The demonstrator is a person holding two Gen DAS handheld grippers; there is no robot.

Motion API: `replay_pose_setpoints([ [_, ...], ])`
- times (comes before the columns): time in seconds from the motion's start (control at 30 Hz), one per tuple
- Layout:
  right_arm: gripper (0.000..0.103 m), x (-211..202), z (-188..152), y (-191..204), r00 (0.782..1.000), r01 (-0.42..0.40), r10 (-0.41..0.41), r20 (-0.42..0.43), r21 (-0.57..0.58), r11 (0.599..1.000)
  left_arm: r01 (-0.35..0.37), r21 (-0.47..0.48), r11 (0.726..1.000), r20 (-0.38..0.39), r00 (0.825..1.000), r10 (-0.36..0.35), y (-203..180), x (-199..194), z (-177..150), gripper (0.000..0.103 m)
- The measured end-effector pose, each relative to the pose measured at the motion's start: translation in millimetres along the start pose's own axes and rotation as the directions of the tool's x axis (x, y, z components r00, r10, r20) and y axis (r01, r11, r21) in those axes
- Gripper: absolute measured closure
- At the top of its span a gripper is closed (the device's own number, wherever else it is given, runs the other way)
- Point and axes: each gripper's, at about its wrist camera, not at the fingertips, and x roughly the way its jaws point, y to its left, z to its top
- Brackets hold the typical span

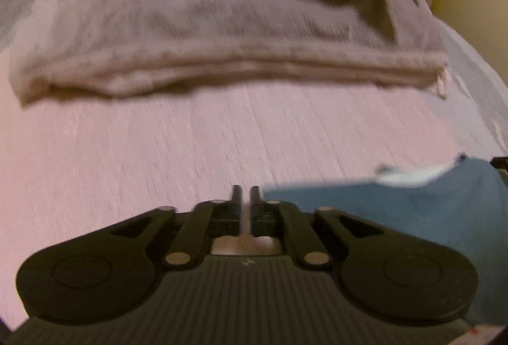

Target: Fold large clothes

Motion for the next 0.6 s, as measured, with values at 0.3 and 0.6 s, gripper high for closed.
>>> replay_pose_setpoints([
  [0.3, 0.053, -150.5, -103.1, -1.6, 0.976, -0.185, 0.217, 0.027, 0.629, 0.755, 0.020, -0.316, 0.948, -0.157, 0.985, -0.073, 17.5, -110.2, -123.4, 0.076],
  [0.6, 0.053, -172.3, -198.5, 24.3, 0.946, -0.209, 0.308, 0.106, 0.923, 0.324, 0.033, -0.757, 0.652, -0.165, 0.957, -0.240, 9.0, -135.7, -228.4, 0.061],
])
